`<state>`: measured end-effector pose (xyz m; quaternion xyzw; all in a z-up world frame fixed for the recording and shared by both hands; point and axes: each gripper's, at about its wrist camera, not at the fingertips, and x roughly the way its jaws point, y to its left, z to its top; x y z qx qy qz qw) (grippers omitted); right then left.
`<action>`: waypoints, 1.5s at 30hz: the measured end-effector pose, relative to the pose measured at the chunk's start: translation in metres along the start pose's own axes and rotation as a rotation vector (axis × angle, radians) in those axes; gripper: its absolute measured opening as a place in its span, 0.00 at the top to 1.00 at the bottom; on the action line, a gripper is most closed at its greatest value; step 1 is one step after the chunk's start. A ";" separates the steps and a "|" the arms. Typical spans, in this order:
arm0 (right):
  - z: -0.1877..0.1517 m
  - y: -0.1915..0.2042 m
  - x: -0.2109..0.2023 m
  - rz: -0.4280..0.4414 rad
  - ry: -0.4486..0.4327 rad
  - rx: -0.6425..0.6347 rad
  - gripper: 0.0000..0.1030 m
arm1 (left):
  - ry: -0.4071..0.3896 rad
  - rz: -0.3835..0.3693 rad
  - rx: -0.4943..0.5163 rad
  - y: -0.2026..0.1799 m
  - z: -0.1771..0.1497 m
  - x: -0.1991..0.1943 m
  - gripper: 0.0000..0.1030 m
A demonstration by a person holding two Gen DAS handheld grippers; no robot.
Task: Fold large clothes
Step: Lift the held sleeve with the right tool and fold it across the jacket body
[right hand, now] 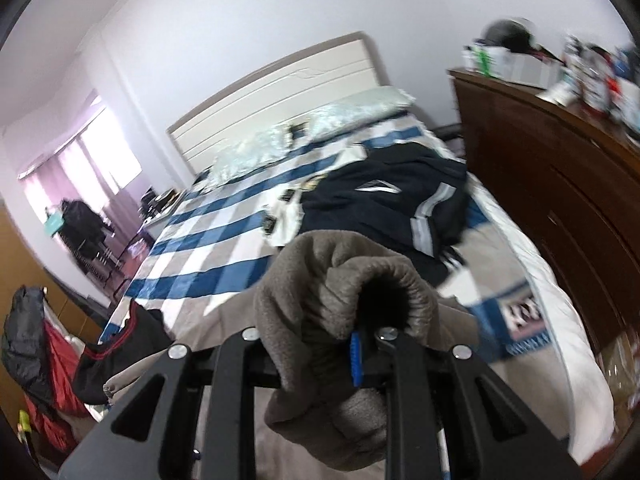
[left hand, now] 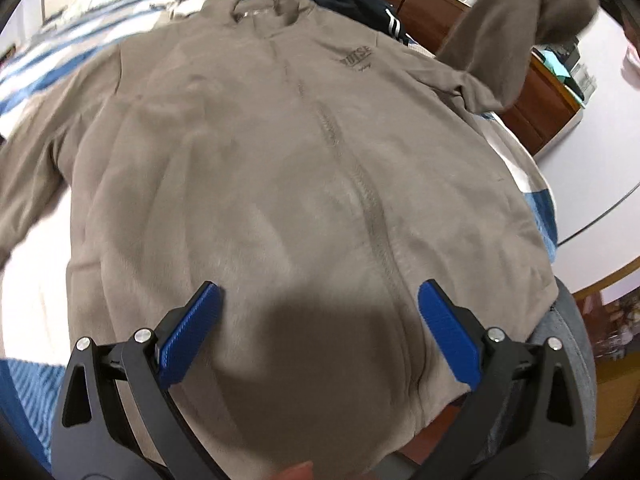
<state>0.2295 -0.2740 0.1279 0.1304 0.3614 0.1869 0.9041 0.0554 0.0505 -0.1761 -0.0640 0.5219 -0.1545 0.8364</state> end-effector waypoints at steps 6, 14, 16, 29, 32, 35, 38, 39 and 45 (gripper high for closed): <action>0.006 0.095 0.068 0.059 0.109 -0.173 0.78 | 0.034 -0.024 -0.009 0.014 -0.017 0.026 0.06; -0.045 0.193 0.143 0.102 0.272 -0.370 0.78 | -0.014 0.063 0.107 -0.012 -0.029 0.022 0.06; -0.065 0.210 0.159 0.106 0.325 -0.424 0.78 | -0.004 0.072 0.090 -0.015 -0.032 0.014 0.06; -0.224 0.278 0.268 0.016 0.722 -0.757 0.78 | 0.039 0.142 0.080 -0.026 -0.034 0.028 0.06; -0.245 0.283 0.289 -0.006 0.783 -0.783 0.78 | 0.038 0.142 0.088 -0.027 -0.034 0.032 0.06; -0.264 0.284 0.307 -0.025 0.846 -0.790 0.78 | 0.040 0.141 0.090 -0.028 -0.034 0.033 0.06; -0.282 0.281 0.321 -0.048 0.884 -0.786 0.78 | 0.043 0.142 0.090 -0.027 -0.033 0.036 0.06; -0.287 0.279 0.324 -0.056 0.893 -0.783 0.78 | 0.043 0.143 0.092 -0.026 -0.033 0.036 0.06; -0.281 0.274 0.322 -0.069 0.913 -0.724 0.71 | 0.045 0.155 0.109 -0.030 -0.029 0.044 0.06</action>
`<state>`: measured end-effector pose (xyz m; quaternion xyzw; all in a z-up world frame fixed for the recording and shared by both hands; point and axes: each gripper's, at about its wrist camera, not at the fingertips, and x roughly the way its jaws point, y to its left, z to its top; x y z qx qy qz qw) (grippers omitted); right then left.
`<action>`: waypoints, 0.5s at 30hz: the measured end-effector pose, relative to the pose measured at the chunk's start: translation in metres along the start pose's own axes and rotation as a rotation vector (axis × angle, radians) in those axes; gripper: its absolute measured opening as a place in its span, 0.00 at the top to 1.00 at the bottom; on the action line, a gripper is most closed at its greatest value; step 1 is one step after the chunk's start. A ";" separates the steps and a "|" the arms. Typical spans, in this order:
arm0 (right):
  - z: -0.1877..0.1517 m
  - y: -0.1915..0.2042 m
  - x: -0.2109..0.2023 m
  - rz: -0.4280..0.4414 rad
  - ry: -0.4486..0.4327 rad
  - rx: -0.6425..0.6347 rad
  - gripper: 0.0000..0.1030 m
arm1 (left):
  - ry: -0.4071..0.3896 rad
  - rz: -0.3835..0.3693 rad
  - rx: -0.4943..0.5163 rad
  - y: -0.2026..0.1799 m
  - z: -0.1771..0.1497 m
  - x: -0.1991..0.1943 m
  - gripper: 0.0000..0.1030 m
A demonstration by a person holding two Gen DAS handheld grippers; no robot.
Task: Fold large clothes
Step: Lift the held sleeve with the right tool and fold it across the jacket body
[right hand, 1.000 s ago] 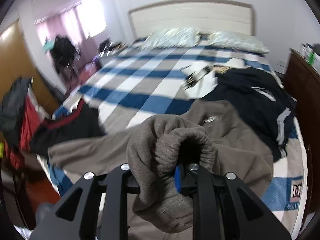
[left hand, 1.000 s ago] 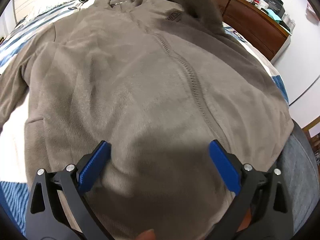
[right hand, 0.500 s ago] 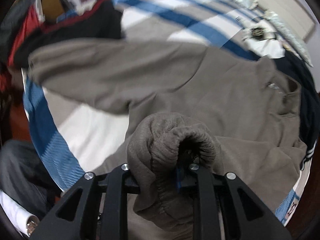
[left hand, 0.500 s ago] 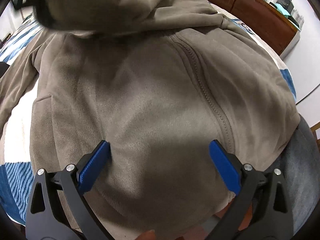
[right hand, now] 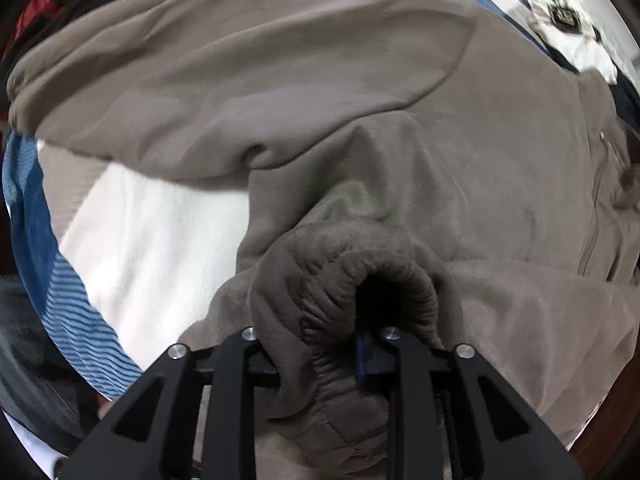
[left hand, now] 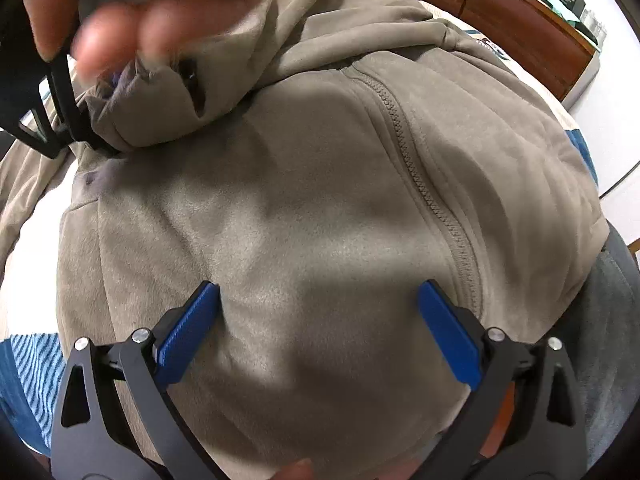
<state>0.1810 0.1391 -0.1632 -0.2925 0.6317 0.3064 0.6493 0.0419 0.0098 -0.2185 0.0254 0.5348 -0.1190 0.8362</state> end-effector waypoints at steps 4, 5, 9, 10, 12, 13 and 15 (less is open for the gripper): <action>-0.008 -0.023 -0.040 0.015 -0.041 0.007 0.51 | -0.018 -0.004 0.015 0.001 -0.001 -0.004 0.06; -0.012 -0.033 -0.057 0.026 -0.067 0.015 0.47 | -0.026 -0.007 0.019 0.001 -0.001 -0.007 0.06; -0.038 -0.083 -0.113 0.101 -0.180 0.089 0.22 | -0.077 -0.003 0.055 -0.001 0.014 -0.020 0.06; -0.041 -0.091 -0.120 0.117 -0.199 0.098 0.19 | -0.093 0.001 0.075 -0.004 0.021 -0.024 0.06; -0.054 -0.112 -0.130 0.181 -0.246 0.139 0.11 | -0.127 0.013 0.115 -0.012 0.034 -0.033 0.06; -0.049 -0.114 -0.130 0.210 -0.260 0.161 0.07 | -0.144 0.012 0.131 -0.015 0.040 -0.036 0.06; -0.042 -0.113 -0.128 0.215 -0.245 0.166 0.07 | -0.159 0.010 0.155 -0.023 0.048 -0.037 0.06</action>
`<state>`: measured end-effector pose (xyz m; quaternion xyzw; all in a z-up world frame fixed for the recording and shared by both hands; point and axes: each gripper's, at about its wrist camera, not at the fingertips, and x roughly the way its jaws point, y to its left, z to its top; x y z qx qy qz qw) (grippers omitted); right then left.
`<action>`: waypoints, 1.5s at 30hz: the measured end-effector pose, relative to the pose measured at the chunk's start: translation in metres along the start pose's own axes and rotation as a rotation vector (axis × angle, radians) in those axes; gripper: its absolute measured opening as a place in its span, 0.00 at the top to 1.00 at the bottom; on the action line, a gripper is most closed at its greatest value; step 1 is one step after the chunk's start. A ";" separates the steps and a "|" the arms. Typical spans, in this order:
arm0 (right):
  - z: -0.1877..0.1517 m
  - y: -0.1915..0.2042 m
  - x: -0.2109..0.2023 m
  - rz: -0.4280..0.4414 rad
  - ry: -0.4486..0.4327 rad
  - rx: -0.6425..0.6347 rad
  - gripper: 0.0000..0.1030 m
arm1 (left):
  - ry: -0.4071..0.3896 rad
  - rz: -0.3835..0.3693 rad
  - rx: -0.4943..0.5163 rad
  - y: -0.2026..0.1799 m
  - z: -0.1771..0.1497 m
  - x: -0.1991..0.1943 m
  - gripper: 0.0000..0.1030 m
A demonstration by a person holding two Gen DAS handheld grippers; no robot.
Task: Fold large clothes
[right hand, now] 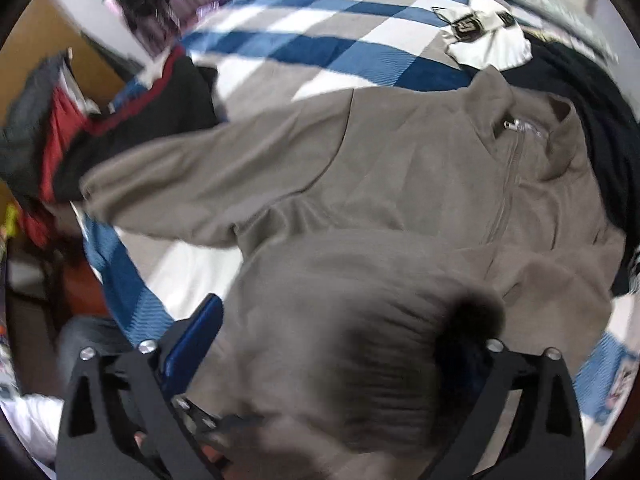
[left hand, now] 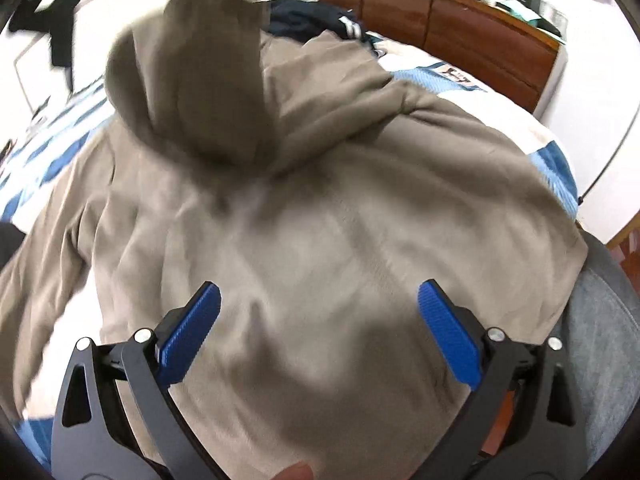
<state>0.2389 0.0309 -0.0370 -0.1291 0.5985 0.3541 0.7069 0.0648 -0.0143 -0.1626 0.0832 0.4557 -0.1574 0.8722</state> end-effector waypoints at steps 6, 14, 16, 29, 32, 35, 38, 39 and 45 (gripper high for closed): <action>0.035 0.047 0.035 -0.001 0.071 -0.115 0.24 | 0.016 -0.044 0.019 -0.015 0.000 0.021 0.06; 0.056 0.083 0.006 0.111 0.007 -0.180 0.07 | -0.016 -0.029 0.062 -0.012 0.013 0.017 0.06; 0.052 0.070 -0.015 0.115 -0.024 -0.165 0.04 | -0.039 -0.041 0.057 -0.006 0.026 0.013 0.06; -0.067 -0.138 -0.074 0.054 -0.213 0.218 0.04 | -0.075 -0.158 -0.009 0.051 0.094 0.038 0.06; -0.095 -0.163 -0.066 0.077 -0.249 0.284 0.04 | -0.040 -0.181 -0.072 0.075 0.096 0.054 0.06; -0.111 -0.174 -0.051 0.095 -0.270 0.316 0.04 | -0.016 -0.161 -0.150 0.104 0.098 0.064 0.06; -0.120 -0.174 -0.033 0.113 -0.269 0.303 0.04 | -0.002 -0.135 -0.204 0.131 0.097 0.072 0.06; -0.122 -0.174 -0.027 0.132 -0.280 0.299 0.04 | -0.001 -0.124 -0.214 0.138 0.096 0.075 0.06; -0.130 -0.176 0.009 0.191 -0.285 0.309 0.04 | 0.008 -0.073 -0.277 0.178 0.095 0.088 0.06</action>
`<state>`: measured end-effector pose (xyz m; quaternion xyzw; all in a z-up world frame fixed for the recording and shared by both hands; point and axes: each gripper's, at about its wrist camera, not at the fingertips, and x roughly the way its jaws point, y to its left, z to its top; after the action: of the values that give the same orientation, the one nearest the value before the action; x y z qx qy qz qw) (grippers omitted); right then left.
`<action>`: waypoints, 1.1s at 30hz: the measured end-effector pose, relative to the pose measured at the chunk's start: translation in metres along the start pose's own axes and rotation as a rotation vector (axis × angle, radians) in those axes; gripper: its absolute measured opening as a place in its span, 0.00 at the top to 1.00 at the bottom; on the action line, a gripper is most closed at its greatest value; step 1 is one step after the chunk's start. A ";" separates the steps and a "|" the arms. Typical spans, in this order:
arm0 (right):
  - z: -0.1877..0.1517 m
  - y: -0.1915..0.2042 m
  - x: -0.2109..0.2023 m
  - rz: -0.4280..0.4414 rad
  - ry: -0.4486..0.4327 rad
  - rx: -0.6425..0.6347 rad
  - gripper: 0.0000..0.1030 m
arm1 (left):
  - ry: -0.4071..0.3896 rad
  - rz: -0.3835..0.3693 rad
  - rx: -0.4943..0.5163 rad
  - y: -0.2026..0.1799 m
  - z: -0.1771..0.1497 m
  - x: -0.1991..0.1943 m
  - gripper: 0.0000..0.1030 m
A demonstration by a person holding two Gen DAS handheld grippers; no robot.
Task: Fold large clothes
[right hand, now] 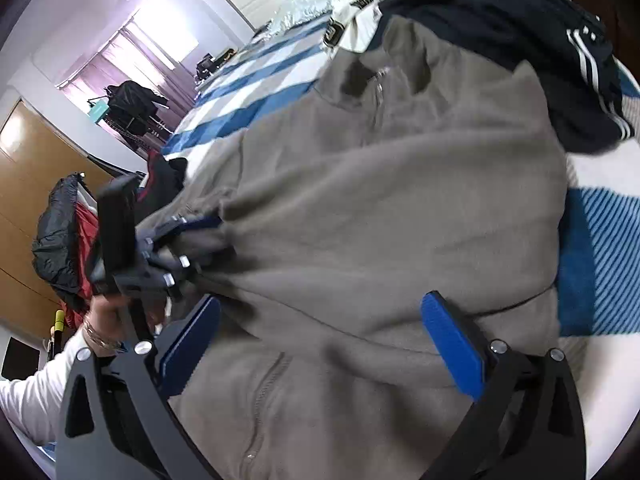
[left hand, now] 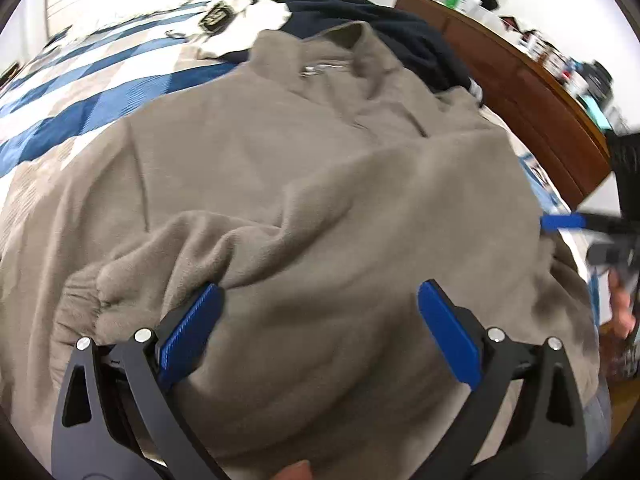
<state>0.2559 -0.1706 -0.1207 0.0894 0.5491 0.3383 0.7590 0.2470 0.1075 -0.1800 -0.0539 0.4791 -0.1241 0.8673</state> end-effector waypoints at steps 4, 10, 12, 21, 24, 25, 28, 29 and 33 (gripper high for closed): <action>-0.009 -0.028 0.018 -0.079 0.023 0.072 0.04 | 0.008 0.033 0.017 0.005 0.009 0.006 0.06; -0.009 -0.074 0.018 -0.060 -0.025 0.196 0.15 | 0.026 0.037 -0.019 0.022 0.015 0.018 0.06; -0.010 -0.082 0.018 -0.019 -0.038 0.245 0.15 | 0.041 0.036 -0.026 0.026 0.014 0.023 0.06; -0.021 -0.013 0.008 -0.096 -0.053 0.141 0.05 | -0.047 0.129 0.006 0.011 -0.010 -0.030 0.06; -0.032 0.014 0.015 -0.046 -0.054 0.129 0.05 | -0.072 0.158 -0.040 0.019 -0.022 -0.067 0.06; -0.036 0.030 0.021 -0.039 -0.056 0.094 0.05 | -0.085 0.174 -0.062 0.024 -0.029 -0.086 0.06; -0.036 0.067 0.039 -0.044 -0.090 -0.001 0.05 | -0.124 0.241 -0.122 0.048 -0.054 -0.139 0.06; -0.034 0.078 0.047 -0.036 -0.103 -0.015 0.05 | -0.131 0.278 -0.151 0.061 -0.066 -0.161 0.06; -0.018 0.106 0.073 -0.017 -0.137 -0.018 0.05 | -0.151 0.351 -0.242 0.110 -0.109 -0.222 0.06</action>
<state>0.2083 -0.0503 -0.1303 0.1011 0.4936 0.3298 0.7984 0.0598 0.2757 -0.0800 -0.0823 0.4262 0.0914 0.8962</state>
